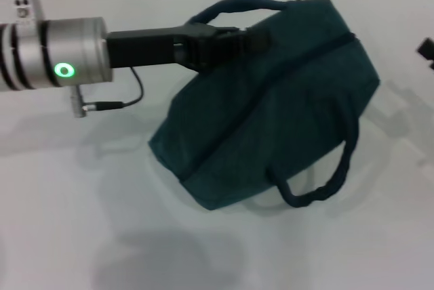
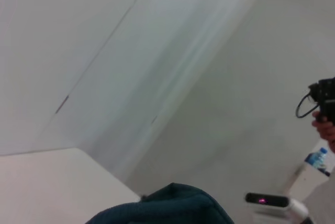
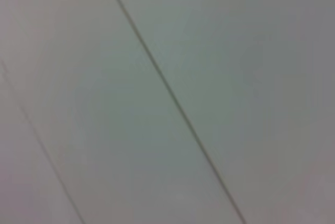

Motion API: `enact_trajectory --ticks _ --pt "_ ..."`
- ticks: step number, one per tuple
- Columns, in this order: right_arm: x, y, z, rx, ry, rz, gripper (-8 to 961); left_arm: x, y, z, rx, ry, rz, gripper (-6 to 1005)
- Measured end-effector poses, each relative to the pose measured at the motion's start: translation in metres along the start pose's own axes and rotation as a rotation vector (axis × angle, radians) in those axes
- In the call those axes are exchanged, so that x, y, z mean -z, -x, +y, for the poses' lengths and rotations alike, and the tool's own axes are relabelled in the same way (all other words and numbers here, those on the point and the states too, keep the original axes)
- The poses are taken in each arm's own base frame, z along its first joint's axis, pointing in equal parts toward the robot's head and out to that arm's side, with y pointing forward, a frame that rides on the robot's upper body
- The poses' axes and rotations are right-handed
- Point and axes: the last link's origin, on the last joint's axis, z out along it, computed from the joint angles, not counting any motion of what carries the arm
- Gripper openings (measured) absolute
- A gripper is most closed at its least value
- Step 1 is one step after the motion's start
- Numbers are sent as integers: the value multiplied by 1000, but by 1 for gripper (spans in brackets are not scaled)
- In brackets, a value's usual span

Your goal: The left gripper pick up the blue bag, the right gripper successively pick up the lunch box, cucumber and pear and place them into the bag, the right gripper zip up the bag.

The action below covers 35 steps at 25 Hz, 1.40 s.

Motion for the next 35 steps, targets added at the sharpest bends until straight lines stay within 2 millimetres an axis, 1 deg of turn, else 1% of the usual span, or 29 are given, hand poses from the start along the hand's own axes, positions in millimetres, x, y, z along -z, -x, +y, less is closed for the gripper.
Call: enact_trajectory --ticks 2,4,8,13,19,24,31,35 --pt "4 1 -1 -1 -7 -9 798 -7 0 -3 -3 -17 -10 114" --pt "12 2 -4 -4 -28 -23 800 -12 2 -6 -3 -33 -24 121" --pt "15 1 -5 -5 -35 -24 805 -23 6 -11 8 -62 -39 135" --pt "16 0 -4 -7 -35 -27 810 -28 12 -25 44 -133 -48 152" --pt "16 0 -3 -9 -31 -30 817 -30 12 -27 24 -142 -48 173" --pt "16 1 -1 -8 -21 -35 822 -28 3 -26 16 -137 9 392" --pt "9 5 5 33 49 -5 830 -18 -13 -28 -15 -147 70 540" --pt "3 11 13 88 131 -2 834 -15 -25 -24 -101 -140 75 624"
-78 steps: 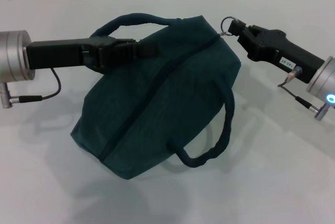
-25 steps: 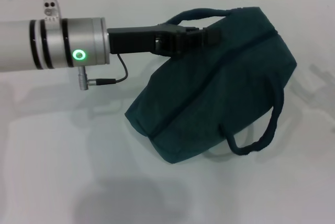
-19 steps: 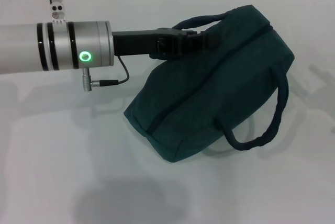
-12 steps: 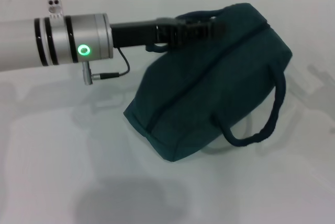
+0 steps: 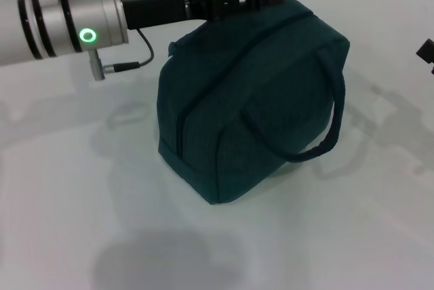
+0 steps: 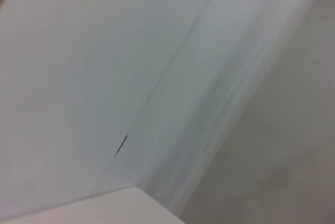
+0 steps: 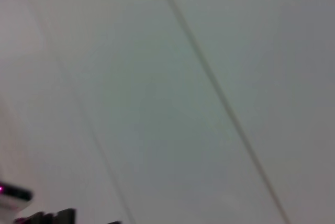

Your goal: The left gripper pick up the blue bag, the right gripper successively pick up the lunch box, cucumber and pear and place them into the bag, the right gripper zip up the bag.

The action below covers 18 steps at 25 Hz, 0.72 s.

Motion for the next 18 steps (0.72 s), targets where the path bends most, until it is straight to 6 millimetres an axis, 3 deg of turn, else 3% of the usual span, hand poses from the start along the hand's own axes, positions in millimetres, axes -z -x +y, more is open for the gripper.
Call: enact_trajectory --ticks 6,13,18 --pt "-8 13 22 129 206 -26 841 13 -12 13 -141 68 -10 816" --pt "-25 9 58 291 524 64 850 53 -5 41 -298 241 -28 881" --pt "-38 -5 74 322 662 189 864 78 12 43 -326 227 -7 881"
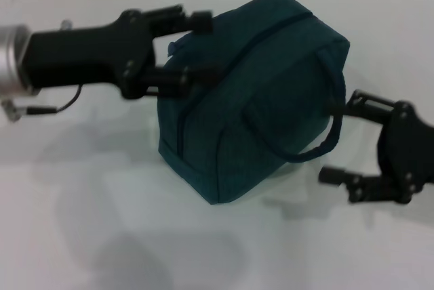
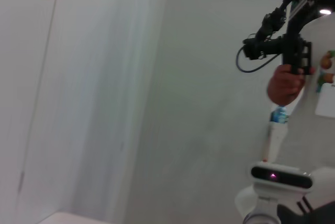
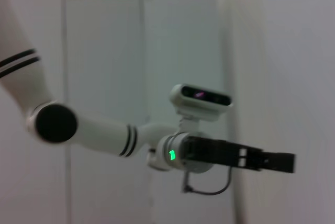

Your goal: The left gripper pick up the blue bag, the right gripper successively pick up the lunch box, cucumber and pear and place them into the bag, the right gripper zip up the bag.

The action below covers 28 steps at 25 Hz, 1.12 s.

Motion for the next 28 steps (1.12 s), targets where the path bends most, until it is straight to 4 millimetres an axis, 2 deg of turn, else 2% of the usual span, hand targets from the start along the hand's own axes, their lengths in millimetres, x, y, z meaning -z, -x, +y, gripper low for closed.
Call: enact_trajectory --ticks 4,14,20,28 --pt "-12 -7 5 -11 48 27 864 20 20 15 -24 -16 -3 881" --pt "-28 -25 16 -69 89 96 864 46 63 42 28 -84 -29 881" --pt "-29 -33 16 -83 69 130 864 50 72 49 52 -97 -33 881" --pt "-30 -33 13 -82 46 129 864 44 86 56 92 -80 -61 881"
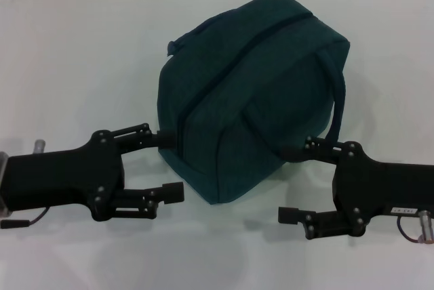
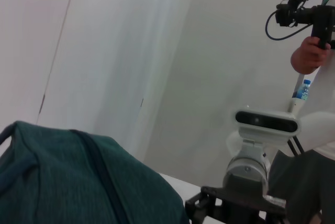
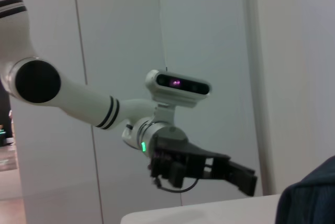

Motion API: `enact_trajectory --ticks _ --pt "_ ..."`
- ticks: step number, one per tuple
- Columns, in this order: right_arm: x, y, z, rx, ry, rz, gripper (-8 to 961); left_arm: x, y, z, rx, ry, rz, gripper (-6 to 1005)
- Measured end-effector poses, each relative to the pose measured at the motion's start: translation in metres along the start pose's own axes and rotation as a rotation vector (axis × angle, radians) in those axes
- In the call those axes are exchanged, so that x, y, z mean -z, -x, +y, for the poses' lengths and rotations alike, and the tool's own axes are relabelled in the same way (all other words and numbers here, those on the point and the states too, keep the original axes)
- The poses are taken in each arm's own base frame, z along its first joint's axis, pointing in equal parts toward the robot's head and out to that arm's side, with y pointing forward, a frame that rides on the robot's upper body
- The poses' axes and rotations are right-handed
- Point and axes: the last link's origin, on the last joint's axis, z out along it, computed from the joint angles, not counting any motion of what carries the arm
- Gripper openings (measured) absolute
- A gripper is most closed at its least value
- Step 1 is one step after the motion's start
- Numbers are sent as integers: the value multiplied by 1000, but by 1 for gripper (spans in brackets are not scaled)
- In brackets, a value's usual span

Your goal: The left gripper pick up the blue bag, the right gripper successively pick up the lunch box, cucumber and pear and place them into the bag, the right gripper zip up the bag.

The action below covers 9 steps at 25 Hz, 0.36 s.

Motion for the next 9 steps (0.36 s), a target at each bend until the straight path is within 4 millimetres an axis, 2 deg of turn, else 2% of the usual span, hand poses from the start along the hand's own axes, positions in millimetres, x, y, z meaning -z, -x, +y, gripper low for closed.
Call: enact_trajectory --ticks 9 --pt "3 0 -3 -6 -27 -7 864 -1 3 2 8 6 -5 881"
